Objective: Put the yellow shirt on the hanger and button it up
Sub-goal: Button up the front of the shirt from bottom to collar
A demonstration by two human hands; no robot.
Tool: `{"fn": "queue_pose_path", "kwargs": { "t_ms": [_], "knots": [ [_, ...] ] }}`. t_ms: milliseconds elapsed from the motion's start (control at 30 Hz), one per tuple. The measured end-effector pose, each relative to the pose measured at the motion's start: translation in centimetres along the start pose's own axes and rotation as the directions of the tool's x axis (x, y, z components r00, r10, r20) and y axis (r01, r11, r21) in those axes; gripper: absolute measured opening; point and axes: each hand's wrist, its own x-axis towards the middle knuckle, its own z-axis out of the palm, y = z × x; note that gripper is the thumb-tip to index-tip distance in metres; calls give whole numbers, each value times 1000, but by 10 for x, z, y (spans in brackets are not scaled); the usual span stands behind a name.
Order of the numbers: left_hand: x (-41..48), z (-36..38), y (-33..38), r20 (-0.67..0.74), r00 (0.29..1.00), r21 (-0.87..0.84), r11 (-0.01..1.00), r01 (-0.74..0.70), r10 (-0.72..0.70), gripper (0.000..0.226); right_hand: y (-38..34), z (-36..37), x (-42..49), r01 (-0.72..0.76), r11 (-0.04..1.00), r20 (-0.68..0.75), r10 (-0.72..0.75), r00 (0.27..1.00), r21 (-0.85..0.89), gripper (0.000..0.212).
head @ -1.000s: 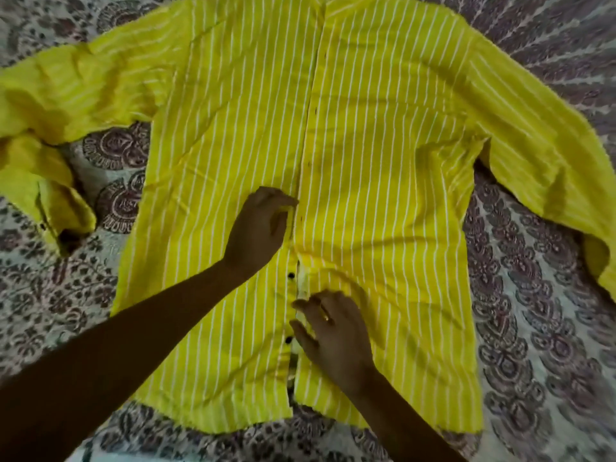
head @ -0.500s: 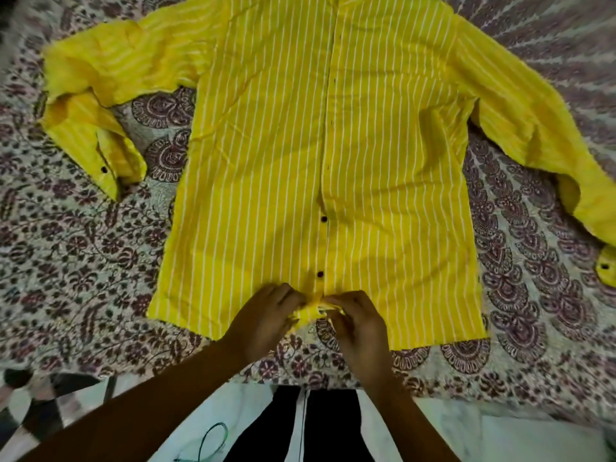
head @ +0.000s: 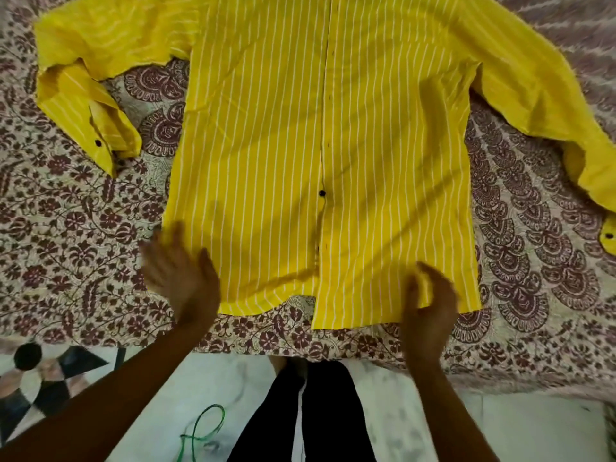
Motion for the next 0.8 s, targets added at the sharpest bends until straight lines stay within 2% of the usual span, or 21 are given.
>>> {"fn": "queue_pose_path", "kwargs": {
  "t_ms": [33, 67, 100, 167, 200, 267, 333, 400, 433, 500, 567, 600, 633, 667, 700, 733, 767, 800],
  "knots": [
    [5, -5, -5, -1, 993, -46, 992, 118, -119, 57, 12, -6, 15, -112, 993, -138, 108, 984, -21, 35],
    [9, -10, -9, 24, 984, -106, 978, 181, -179, 62, 23, -13, 31, -247, 969, -240, 239, 941, -1, 40],
    [13, -14, -15, 71, 977, -162, 964, 210, -201, 63, 30, -20, 43, -396, 917, -276, 393, 877, 49, 45],
    [19, -24, -21, 196, 955, -197, 945, 261, -222, 56, 43, -33, 60, -617, 785, -152, 617, 772, 53, 49],
    [22, -29, -24, 260, 939, -189, 941, 279, -226, 51, 49, -38, 64, -648, 761, -66, 648, 759, 25, 48],
    [25, -38, -26, 349, 908, -181, 934, 309, -232, 44, 55, -50, 71, -662, 743, 106, 654, 749, 96, 38],
    [30, -48, -30, 359, 903, -239, 912, 334, -236, 33, 57, -61, 77, -689, 687, 209, 657, 724, 231, 11],
    [34, -58, -41, 376, 886, -312, 864, 396, -271, 29, 65, -74, 79, -699, 618, 210, 677, 706, 359, 17],
    [36, -61, -46, 407, 867, -334, 837, 434, -287, 37, 69, -78, 79, -698, 593, 185, 694, 696, 401, 21],
    [39, -66, -56, 464, 838, -251, 864, 436, -288, 49, 74, -84, 76, -696, 657, 137, 691, 710, 290, 21],
    [37, -68, -62, 451, 856, -123, 932, 341, -254, 62, 79, -83, 68, -676, 727, 136, 663, 736, 120, 13],
    [32, -68, -59, 400, 886, -74, 955, 288, -236, 67, 78, -79, 63, -649, 759, 139, 639, 757, 51, 27],
    [26, -65, -62, 317, 935, -5, 986, 169, -159, 70, 78, -76, 57, -598, 800, 102, 600, 794, -51, 41],
    [18, -61, -60, 210, 978, 91, 996, -24, 5, 67, 75, -71, 51, -513, 839, 33, 527, 849, -180, 51],
    [7, -60, -55, 125, 970, 163, 960, -227, 208, 61, 70, -67, 43, -395, 870, -22, 407, 913, -293, 56],
    [-3, -55, -51, 98, 910, 176, 893, -413, 402, 51, 61, -62, 34, -247, 898, -26, 255, 967, -363, 56],
    [-15, -49, -44, 149, 836, 100, 833, -544, 528, 39, 51, -55, 23, -81, 923, 33, 101, 994, -376, 53],
    [-27, -42, -39, 243, 749, -30, 776, -630, 617, 28, 42, -45, 11, 82, 939, 139, -37, 990, -334, 47]
  ]
}}
